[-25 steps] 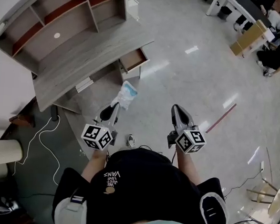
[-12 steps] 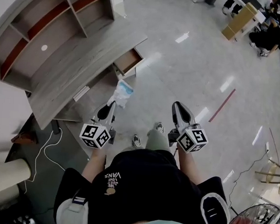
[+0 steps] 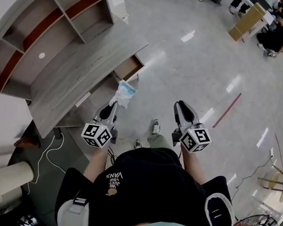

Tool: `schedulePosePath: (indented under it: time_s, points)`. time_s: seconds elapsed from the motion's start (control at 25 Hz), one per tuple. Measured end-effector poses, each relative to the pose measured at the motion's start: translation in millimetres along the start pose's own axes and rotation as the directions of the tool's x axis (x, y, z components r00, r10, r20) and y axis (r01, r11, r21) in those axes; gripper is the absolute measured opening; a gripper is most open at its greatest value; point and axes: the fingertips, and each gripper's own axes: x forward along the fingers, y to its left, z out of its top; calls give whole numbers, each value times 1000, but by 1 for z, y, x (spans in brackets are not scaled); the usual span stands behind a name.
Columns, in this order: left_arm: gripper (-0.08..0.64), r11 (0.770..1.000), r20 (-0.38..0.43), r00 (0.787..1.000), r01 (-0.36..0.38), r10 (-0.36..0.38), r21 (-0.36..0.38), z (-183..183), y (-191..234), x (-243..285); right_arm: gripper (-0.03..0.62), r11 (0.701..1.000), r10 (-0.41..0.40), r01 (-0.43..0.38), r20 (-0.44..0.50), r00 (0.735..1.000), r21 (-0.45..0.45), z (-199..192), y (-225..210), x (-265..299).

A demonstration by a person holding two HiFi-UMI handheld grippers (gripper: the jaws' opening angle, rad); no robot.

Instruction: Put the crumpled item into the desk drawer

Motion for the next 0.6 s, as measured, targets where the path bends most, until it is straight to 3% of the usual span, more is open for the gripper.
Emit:
schedulePosePath:
  time_s: [0.4, 0.6]
  points:
    - [78, 997, 15, 998, -64, 64, -32, 11, 9, 69, 64, 991, 126, -129, -83, 989, -33, 14, -38, 73]
    - [78, 989, 23, 992, -123, 125, -88, 9, 17, 92, 83, 978, 199, -206, -135, 971, -40, 15, -57, 103]
